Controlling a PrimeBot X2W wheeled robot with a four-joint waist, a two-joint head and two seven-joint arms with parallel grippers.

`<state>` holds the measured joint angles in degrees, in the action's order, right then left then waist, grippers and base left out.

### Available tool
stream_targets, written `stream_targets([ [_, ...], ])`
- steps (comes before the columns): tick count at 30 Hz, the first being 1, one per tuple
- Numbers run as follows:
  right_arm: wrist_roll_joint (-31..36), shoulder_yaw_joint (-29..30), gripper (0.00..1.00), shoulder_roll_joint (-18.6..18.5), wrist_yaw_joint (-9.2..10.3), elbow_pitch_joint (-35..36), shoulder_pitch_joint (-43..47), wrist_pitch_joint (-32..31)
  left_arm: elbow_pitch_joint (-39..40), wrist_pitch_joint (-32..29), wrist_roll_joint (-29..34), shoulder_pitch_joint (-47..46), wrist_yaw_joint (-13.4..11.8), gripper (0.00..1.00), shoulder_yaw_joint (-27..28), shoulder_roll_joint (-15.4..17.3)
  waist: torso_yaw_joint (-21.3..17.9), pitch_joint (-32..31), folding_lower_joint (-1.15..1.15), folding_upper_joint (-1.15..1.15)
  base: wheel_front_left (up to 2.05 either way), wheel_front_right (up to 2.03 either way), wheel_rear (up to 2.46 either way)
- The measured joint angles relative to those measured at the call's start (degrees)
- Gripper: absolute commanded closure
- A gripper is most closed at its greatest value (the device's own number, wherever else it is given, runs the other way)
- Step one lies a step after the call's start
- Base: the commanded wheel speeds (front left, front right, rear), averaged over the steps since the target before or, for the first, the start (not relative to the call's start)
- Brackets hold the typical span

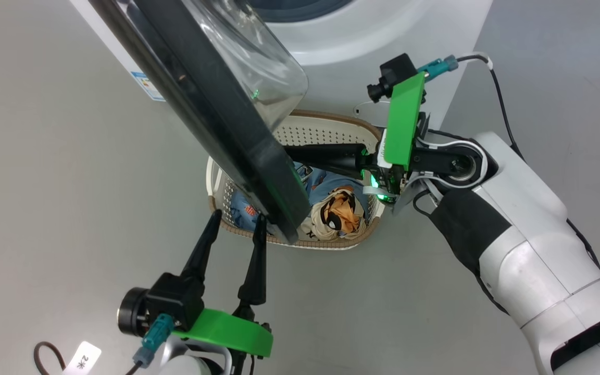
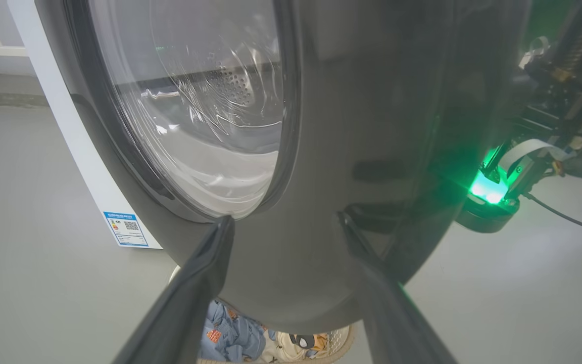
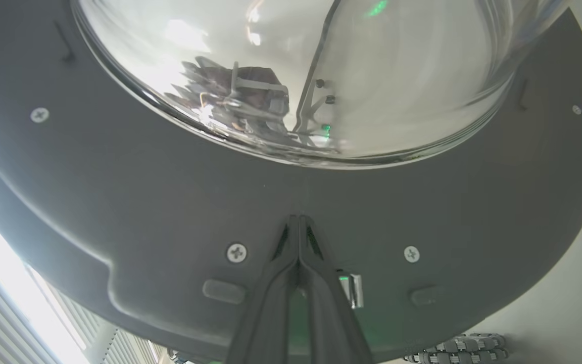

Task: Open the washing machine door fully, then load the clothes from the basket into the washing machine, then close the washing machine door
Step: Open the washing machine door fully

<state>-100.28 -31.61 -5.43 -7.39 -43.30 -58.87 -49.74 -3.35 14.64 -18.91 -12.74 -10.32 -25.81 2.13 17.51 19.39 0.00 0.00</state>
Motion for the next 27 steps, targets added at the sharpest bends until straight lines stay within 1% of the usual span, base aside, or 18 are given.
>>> stream_targets([
  [8, -0.8, -1.5, 1.0, -2.5, 0.0, 2.7, 0.4, 4.4, -0.1, 0.0, 0.2, 0.1, 0.0, 0.0, 0.6, 0.0, -0.3, -0.9, 0.0, 0.0, 0.0, 0.0, 0.0],
  [9, -0.5, -2.0, 1.0, -3.7, 0.0, 4.0, 0.9, 6.3, -0.1, 0.0, 0.2, 0.2, 0.0, 0.0, 0.9, 0.0, -0.5, -1.3, 0.0, 0.0, 0.0, 0.0, 0.0],
  [12, 1.8, -3.0, 1.0, -6.0, 0.0, 7.0, 2.3, 10.1, -0.3, 0.0, 0.5, 0.9, 0.0, 0.0, 1.7, 0.0, -1.0, -2.1, 0.0, 0.0, 0.0, 0.0, 0.0],
  [18, 11.0, -3.5, 1.0, -11.6, 0.0, 16.0, 6.7, 21.6, -0.5, 0.0, 1.2, 1.2, 0.1, 0.0, 3.8, 0.0, -2.5, -3.8, 0.0, 0.0, 0.0, 0.0, 0.0],
  [20, 13.2, -3.5, 1.0, -13.3, 0.0, 18.8, 9.2, 24.7, -0.5, 0.0, 1.3, 1.5, 0.2, 0.0, 4.7, 0.0, -3.0, -4.6, 0.0, 0.0, 0.0, 0.0, 0.0],
  [24, 19.9, -3.9, 1.0, -16.6, 0.0, 24.5, 14.5, 31.4, -0.6, 0.0, 1.8, 2.9, 0.4, 0.0, 6.2, 0.0, -4.1, -6.1, 0.0, 0.0, 0.0, 0.0, 0.0],
  [27, 28.1, -4.4, 1.0, -19.6, 0.0, 28.8, 17.3, 38.8, -0.7, 0.0, 2.8, 3.6, 0.6, 0.0, 7.2, 0.0, -5.1, -7.2, 0.0, 0.0, 0.0, 0.0, 0.0],
])
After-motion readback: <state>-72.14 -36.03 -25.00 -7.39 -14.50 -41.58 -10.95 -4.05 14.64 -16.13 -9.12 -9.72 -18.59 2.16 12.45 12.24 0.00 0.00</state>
